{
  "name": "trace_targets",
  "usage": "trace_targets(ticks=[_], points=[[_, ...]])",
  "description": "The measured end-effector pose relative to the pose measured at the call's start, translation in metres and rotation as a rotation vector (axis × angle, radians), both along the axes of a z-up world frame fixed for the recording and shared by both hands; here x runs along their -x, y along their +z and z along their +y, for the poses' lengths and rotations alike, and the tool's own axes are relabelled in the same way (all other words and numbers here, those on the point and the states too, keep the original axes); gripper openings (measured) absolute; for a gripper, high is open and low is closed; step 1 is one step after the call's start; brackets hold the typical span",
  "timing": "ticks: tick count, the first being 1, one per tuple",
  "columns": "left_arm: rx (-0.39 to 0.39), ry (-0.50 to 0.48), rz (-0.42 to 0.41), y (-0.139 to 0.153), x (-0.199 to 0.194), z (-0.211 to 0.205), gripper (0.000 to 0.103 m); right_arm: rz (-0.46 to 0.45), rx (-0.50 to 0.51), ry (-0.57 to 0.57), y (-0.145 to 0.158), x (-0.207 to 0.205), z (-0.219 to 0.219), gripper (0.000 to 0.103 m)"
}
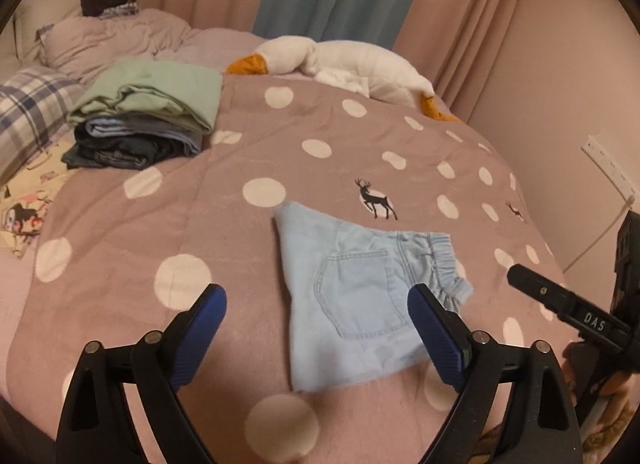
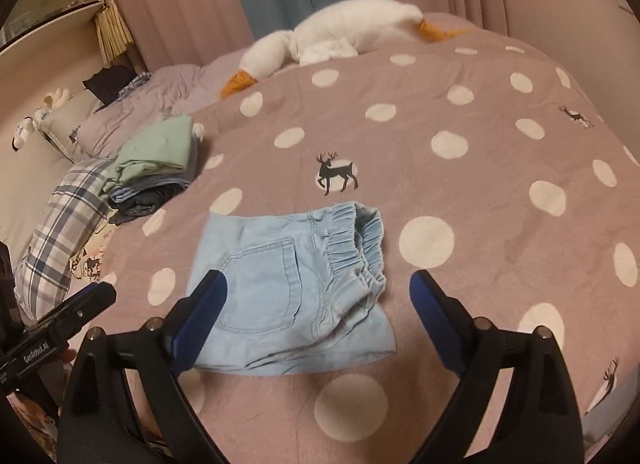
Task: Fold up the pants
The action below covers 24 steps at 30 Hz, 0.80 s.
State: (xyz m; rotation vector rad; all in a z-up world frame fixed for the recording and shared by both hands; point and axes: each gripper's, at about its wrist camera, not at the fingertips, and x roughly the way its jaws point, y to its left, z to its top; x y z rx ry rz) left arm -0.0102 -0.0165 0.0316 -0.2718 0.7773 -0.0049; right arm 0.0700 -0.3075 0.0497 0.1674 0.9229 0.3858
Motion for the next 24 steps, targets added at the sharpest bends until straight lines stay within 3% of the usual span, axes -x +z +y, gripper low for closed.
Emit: trace_targets(ticks=[9, 13, 24], points=[[0.000, 0.008, 0.022, 0.001, 0.008, -0.011, 0.101, -0.032, 0.054, -0.035, 0.003, 0.011, -0.002, 0.097], [0.044, -0.044, 0.060, -0.008, 0.012, -0.023, 0.101, -0.027, 0.070, -0.037, 0.001, 0.018, -0.001, 0.097], [-0.009, -0.075, 0.088, -0.011, 0.012, -0.040, 0.101, -0.021, 0.102, -0.041, -0.003, 0.027, 0.000, 0.097]])
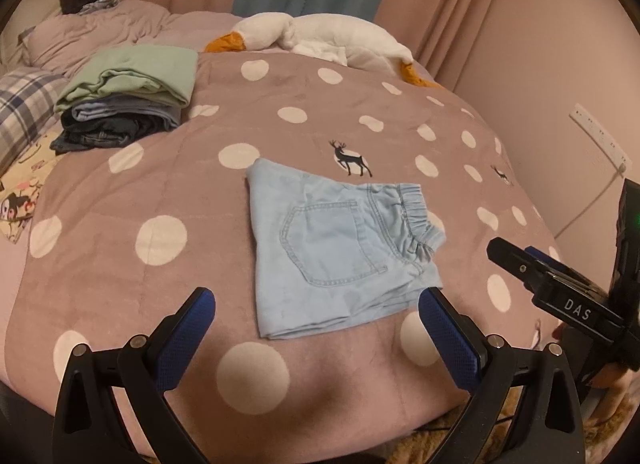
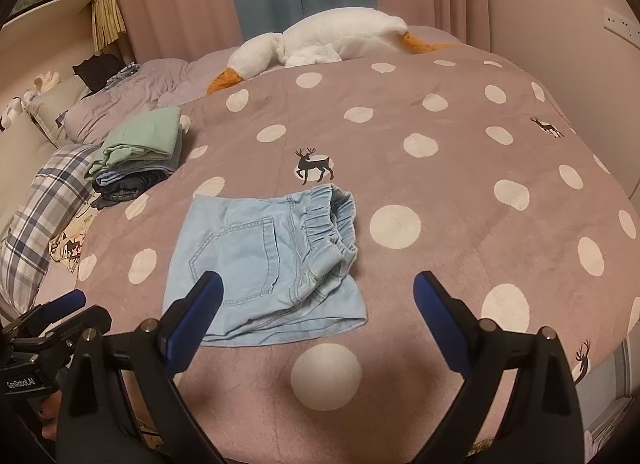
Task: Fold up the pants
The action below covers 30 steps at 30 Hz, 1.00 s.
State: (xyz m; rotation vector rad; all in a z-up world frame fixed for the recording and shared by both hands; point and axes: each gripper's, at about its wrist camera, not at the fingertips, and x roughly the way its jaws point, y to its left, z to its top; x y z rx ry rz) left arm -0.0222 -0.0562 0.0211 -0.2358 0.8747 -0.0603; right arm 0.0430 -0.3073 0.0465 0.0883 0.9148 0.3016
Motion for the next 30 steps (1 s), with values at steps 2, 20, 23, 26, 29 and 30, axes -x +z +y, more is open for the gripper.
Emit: trace_targets(ticks=[2, 20, 23, 26, 29, 30], points=[[-0.003, -0.002, 0.004, 0.000, 0.001, 0.000, 0.101, -0.003, 0.006, -0.002, 0.000, 0.001, 0.000, 0.097], [-0.042, 0.008, 0.043, -0.004, 0.001, -0.006, 0.101, -0.001, 0.021, -0.017, 0.000, 0.006, -0.002, 0.097], [-0.051, 0.007, 0.050, -0.006, 0.002, -0.007, 0.101, 0.001, 0.023, -0.016, 0.000, 0.006, -0.002, 0.097], [-0.053, 0.004, 0.054, -0.007, 0.002, -0.008, 0.101, 0.002, 0.024, -0.019, 0.000, 0.006, -0.002, 0.097], [-0.053, 0.003, 0.062, -0.008, 0.001, -0.008, 0.101, 0.005, 0.027, -0.018, -0.002, 0.006, -0.001, 0.097], [-0.053, 0.003, 0.065, -0.008, 0.001, -0.008, 0.101, 0.007, 0.028, -0.017, -0.002, 0.006, 0.000, 0.097]])
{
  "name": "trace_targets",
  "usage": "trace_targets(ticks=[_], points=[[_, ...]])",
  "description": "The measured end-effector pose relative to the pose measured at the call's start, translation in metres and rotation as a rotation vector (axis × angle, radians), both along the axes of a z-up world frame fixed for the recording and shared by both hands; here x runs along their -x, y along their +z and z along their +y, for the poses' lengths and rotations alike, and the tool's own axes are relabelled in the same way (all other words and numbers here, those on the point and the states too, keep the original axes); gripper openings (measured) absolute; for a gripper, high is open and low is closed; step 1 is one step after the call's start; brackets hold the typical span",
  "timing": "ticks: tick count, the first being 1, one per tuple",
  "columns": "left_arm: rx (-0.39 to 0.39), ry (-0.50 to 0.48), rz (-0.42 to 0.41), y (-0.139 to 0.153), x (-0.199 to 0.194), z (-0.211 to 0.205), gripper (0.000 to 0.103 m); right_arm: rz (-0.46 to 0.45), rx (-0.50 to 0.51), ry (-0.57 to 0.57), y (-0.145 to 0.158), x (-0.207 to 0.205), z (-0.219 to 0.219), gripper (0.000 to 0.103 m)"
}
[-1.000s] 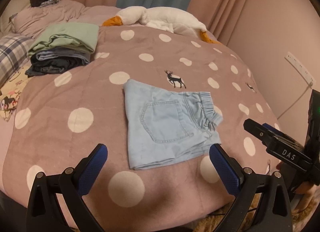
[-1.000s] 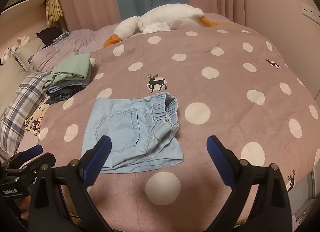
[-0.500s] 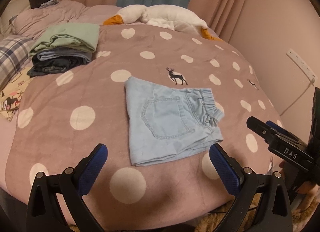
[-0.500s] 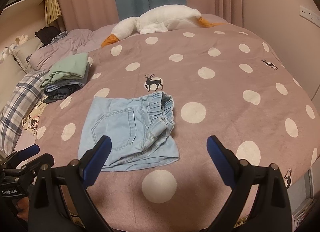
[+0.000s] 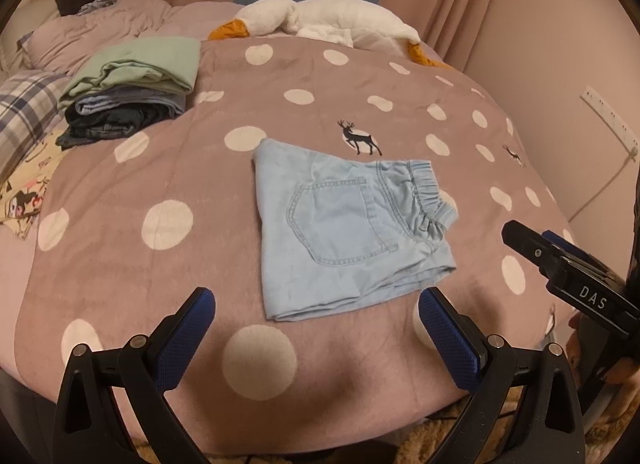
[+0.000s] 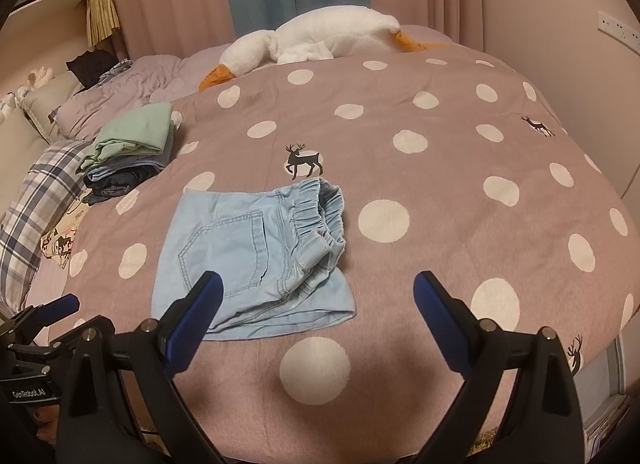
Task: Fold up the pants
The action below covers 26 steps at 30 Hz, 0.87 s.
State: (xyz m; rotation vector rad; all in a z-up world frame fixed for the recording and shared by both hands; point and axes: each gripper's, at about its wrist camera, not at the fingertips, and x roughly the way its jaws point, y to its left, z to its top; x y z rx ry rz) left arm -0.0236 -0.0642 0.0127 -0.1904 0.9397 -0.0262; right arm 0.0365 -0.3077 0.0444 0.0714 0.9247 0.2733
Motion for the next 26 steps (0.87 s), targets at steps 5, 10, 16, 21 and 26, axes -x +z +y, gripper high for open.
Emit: trace_targets(ticks=[5, 10, 16, 21, 26], points=[[-0.003, 0.000, 0.002, -0.0007, -0.0002, -0.0002, 0.101, 0.006, 0.001, 0.000, -0.0025, -0.0004, 0.0008, 0.097], [-0.007, 0.004, 0.004, -0.0012, 0.0000, -0.0008, 0.101, 0.010, -0.001, 0.000, -0.0034, -0.0012, 0.0009, 0.097], [-0.013, 0.005, 0.004, -0.0016, 0.0003, -0.0001, 0.101, 0.015, -0.002, -0.004, -0.0053, -0.0021, 0.0007, 0.097], [-0.012, 0.009, 0.002, -0.0015, 0.0009, 0.0017, 0.101, 0.017, -0.003, -0.002, -0.0054, -0.0022, 0.0007, 0.097], [-0.020, 0.009, -0.002, 0.0006, 0.0013, 0.0044, 0.101, 0.018, -0.001, -0.002, -0.0064, -0.0017, 0.0007, 0.097]])
